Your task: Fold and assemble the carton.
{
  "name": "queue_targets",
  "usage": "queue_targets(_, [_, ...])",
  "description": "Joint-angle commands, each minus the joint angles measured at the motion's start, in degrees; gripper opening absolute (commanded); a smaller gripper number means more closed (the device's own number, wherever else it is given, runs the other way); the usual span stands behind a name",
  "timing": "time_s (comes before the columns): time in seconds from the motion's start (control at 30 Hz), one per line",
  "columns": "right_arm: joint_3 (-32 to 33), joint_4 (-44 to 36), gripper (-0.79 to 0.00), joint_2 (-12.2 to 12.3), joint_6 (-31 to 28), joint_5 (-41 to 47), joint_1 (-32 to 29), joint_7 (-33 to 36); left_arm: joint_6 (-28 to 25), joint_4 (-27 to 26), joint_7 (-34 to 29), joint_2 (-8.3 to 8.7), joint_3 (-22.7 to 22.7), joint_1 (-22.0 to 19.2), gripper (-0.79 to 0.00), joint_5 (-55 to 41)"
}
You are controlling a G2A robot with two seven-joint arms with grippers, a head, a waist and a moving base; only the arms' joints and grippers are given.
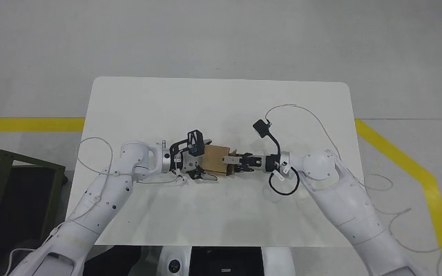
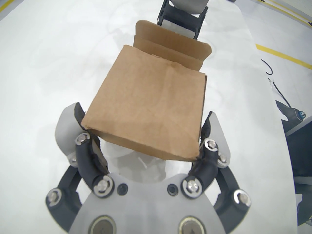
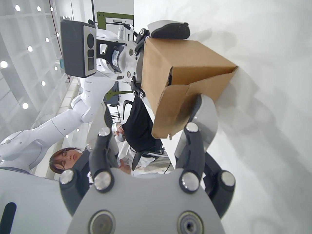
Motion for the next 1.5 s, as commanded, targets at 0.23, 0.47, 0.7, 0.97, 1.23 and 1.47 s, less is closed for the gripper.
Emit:
queue_targets(0.23, [-0.16, 2.83, -0.443, -0.23, -0.99, 1.18, -0.40, -0.72, -0.48, 0.02, -0.61, 0.00, -0.06, 0.03, 0.000, -0.07])
queue_targets(0.47, [0.89, 2.57, -0.465, -0.15, -2.19, 3.63, -2.31, -1.69, -0.64, -0.12, -1.01, 0.08, -0.30, 0.27, 0.000, -0.13])
queue_targets(0.7, [0.06, 3.18, -0.499, -0.55, -3.19, 5.33, -2.95, -2.11, -0.62, -0.13, -1.39, 0.13, -0.51, 0.51, 0.000, -0.35])
queue_targets(0.97, [-0.56, 4.11, -0.526, -0.78, -2.75, 5.15, -2.67, -1.47, -0.95, -0.41, -1.56, 0.16, -0.55, 0.74, 0.000, -0.43])
queue_targets(1.23, [-0.08, 3.97, -0.520, -0.46, -1.01, 2.11, -1.58, 0.65, -1.10, -0.32, -1.83, 0.17, -0.51, 0.44, 0.000, -0.26])
queue_targets(1.47, [1.22, 2.26, -0.533, 0.15, 0.66, 0.49, -2.58, 1.95, -1.07, -0.16, -1.76, 0.22, -0.63, 0.45, 0.000, -0.23])
